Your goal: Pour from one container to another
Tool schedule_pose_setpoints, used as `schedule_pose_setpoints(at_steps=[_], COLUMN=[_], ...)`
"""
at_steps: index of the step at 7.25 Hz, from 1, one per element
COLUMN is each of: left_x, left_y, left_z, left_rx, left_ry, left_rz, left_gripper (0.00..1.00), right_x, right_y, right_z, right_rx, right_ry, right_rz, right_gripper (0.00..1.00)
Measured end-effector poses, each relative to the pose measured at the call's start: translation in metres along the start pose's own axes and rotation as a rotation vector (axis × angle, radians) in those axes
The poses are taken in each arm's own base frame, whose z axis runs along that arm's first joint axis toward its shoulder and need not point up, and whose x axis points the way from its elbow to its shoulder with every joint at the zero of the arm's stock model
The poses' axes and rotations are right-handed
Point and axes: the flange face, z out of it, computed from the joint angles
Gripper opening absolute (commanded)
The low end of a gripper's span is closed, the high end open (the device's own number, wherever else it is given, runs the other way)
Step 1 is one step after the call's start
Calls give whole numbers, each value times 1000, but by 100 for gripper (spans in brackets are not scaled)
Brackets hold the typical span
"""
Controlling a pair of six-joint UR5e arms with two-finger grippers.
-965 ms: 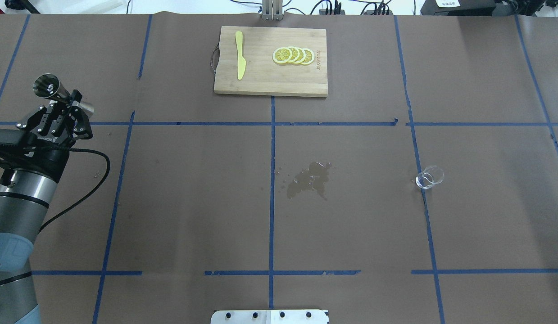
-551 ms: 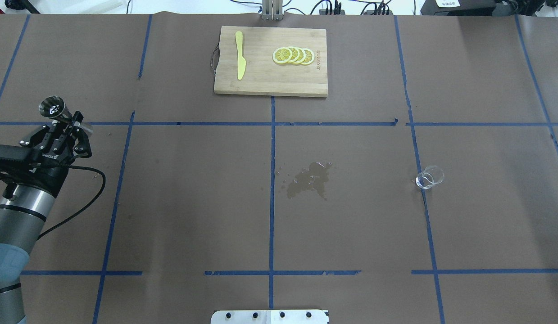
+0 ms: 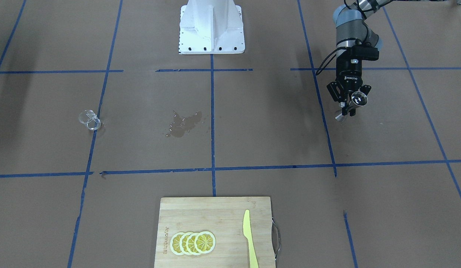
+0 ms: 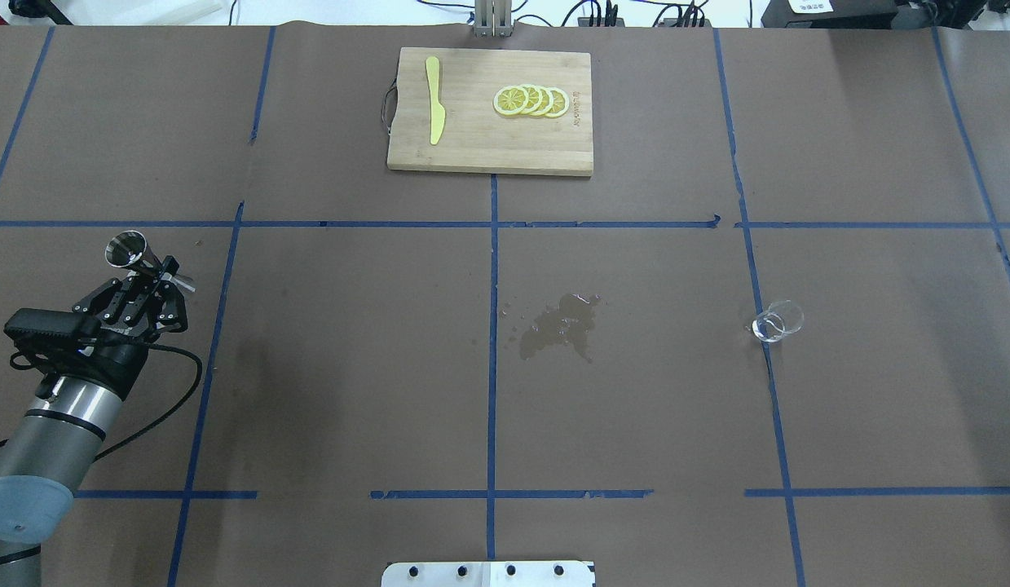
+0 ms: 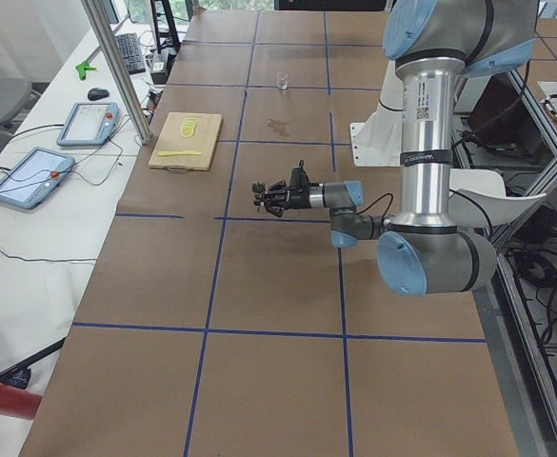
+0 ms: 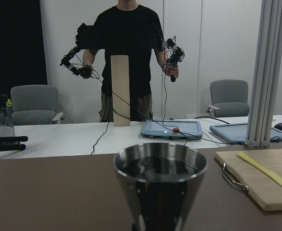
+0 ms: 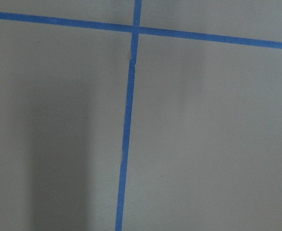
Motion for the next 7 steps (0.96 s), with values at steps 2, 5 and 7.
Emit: schedule_pose_setpoints(at_steps=[2, 5, 7], left_x=[-5, 1, 4], left_y=[22, 44, 57], left_z=[-7, -24, -31], left_rx=[11, 4, -17], left_ry=[-18, -6, 7], left_rz=[8, 30, 50], left_gripper=[0, 0, 0], right_x=[0, 0, 1], right_y=[0, 1, 1], right_z=[0, 0, 1], right_rx=[0, -1, -2], right_ry=[0, 0, 0], right_rz=[0, 1, 2], right_gripper=[100, 100, 100])
